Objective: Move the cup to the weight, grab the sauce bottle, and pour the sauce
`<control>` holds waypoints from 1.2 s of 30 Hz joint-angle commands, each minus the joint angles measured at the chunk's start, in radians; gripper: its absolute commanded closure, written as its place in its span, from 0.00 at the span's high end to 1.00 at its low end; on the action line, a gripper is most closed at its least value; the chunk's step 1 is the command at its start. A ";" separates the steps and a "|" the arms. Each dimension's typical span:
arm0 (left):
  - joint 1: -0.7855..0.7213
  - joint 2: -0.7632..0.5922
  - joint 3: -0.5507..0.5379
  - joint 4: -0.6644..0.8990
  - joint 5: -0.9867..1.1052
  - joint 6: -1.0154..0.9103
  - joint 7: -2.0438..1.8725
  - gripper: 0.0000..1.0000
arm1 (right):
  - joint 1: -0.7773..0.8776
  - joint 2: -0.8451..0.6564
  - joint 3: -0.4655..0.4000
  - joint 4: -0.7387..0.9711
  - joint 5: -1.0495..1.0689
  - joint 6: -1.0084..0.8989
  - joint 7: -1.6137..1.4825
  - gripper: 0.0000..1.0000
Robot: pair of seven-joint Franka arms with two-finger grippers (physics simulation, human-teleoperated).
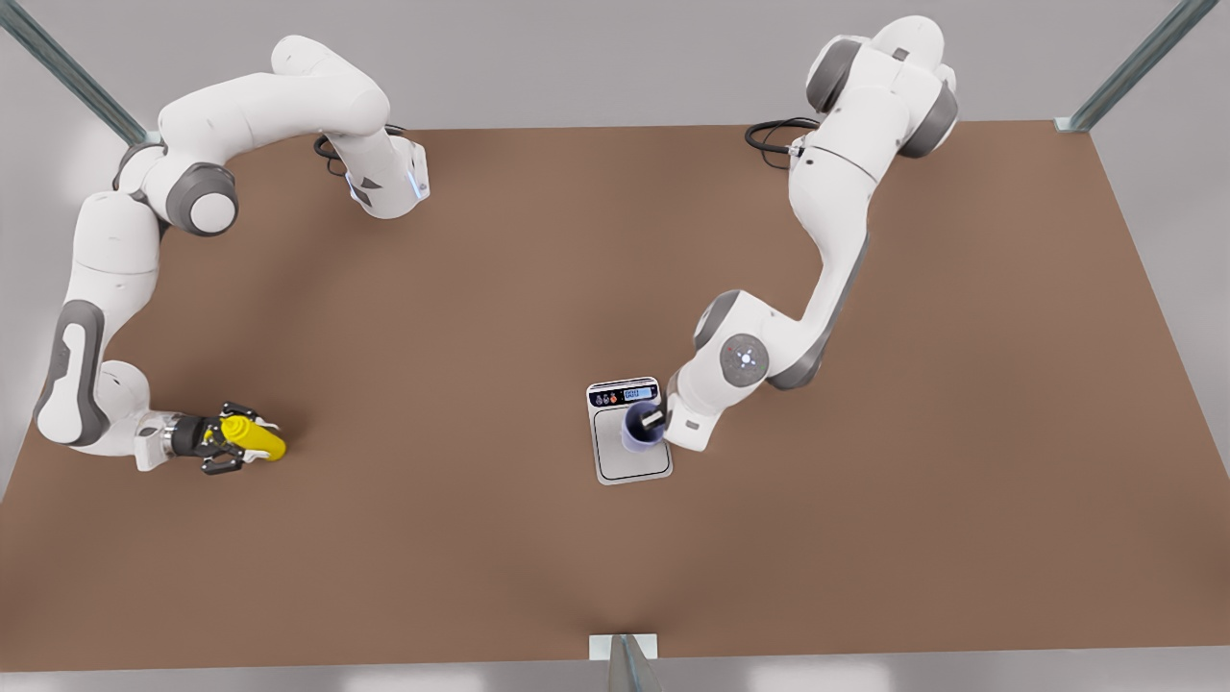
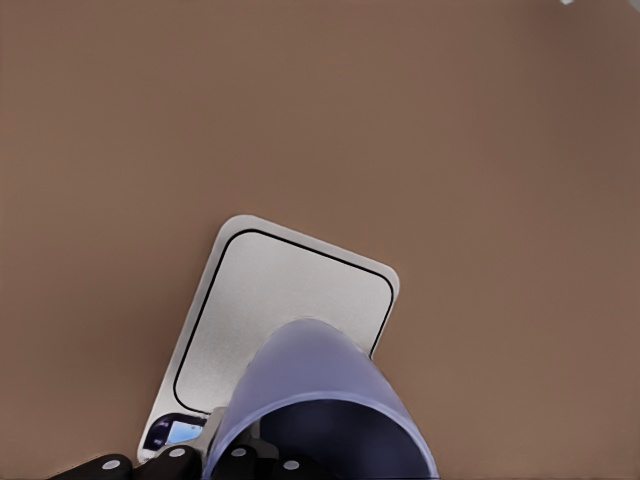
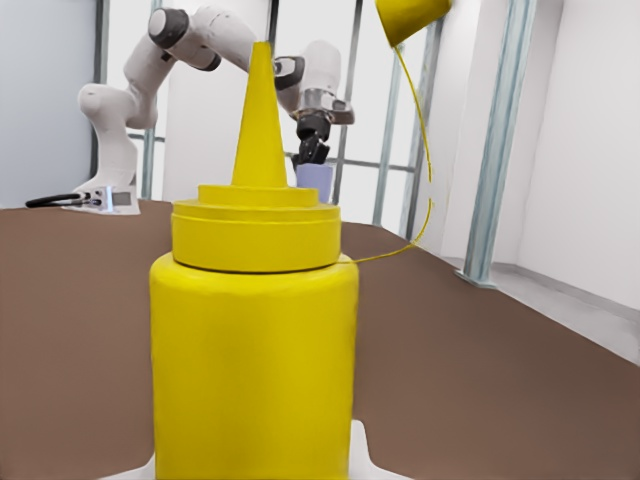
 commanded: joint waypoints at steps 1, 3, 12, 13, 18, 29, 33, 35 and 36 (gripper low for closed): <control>0.000 0.001 0.000 0.000 -0.061 0.004 0.003 0.21 | 0.000 -0.001 0.000 0.000 0.001 0.000 0.000 0.50; -0.001 0.012 0.000 0.000 -0.054 0.036 0.001 0.21 | 0.002 -0.001 0.000 -0.002 0.001 0.000 0.002 0.46; -0.017 0.052 0.005 0.000 0.023 0.053 0.018 1.00 | 0.064 -0.330 0.037 -0.273 -0.048 0.196 0.203 0.49; -0.017 0.052 0.005 0.000 0.023 0.053 0.018 1.00 | 0.123 -0.376 -0.003 -0.281 -0.047 0.210 0.241 0.49; -0.017 0.040 0.005 0.000 0.024 0.050 0.015 1.00 | 0.368 -0.483 -0.130 -0.299 -0.027 0.311 0.365 0.49; 0.054 -0.183 0.331 0.156 0.023 -0.702 0.587 1.00 | 1.345 -0.661 -0.724 -0.401 -0.048 0.753 0.870 0.49; 0.052 -0.302 0.497 0.158 0.089 -0.822 0.857 1.00 | 1.537 -0.615 -0.791 -0.385 -0.162 0.888 1.094 0.49; 0.055 -0.336 0.489 0.189 0.130 -0.866 0.856 1.00 | 1.577 -0.603 -0.790 -0.361 -0.280 0.894 1.218 0.49; 0.152 -0.371 0.382 0.192 0.139 -0.868 0.857 1.00 | 1.598 -0.598 -0.790 -0.347 -0.352 0.893 1.287 0.49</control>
